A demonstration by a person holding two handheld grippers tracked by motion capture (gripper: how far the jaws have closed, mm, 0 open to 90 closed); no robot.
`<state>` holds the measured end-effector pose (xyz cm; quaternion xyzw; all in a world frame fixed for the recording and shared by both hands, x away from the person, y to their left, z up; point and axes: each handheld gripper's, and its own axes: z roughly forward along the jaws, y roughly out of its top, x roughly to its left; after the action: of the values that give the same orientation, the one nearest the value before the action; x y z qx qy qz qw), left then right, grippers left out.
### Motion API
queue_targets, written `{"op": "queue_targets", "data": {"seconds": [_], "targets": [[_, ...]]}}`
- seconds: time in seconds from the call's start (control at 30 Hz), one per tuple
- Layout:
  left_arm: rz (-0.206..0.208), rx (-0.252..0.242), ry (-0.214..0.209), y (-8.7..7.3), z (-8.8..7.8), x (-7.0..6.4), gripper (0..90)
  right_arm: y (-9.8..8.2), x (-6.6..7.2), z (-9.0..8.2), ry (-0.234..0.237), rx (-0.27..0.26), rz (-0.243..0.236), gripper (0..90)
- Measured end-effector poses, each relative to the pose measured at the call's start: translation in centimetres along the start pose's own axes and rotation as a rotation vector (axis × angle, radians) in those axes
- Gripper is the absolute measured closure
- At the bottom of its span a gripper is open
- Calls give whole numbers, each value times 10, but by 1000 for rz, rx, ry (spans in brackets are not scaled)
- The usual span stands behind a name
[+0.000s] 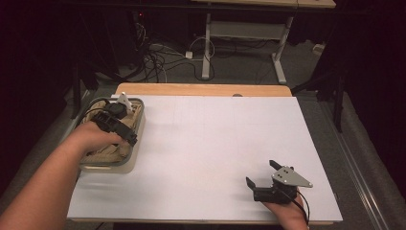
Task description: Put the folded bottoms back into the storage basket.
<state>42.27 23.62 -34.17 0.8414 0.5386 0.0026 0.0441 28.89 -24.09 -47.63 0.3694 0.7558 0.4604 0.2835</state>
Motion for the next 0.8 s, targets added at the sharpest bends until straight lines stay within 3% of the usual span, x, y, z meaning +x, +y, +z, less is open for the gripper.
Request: {"op": "queue_targets", "data": {"seconds": [0.13,0.4,0.8], "targets": [[44,5,2,8,2,-16,2,0,2,1,0,4,-10,5],[139,13,-11,21,21,-47,4,1,2,1,3,-5,-6,5],[236,-6,-17,32,79,-84,17,2,6,1,16,-6,-17,5]]}}
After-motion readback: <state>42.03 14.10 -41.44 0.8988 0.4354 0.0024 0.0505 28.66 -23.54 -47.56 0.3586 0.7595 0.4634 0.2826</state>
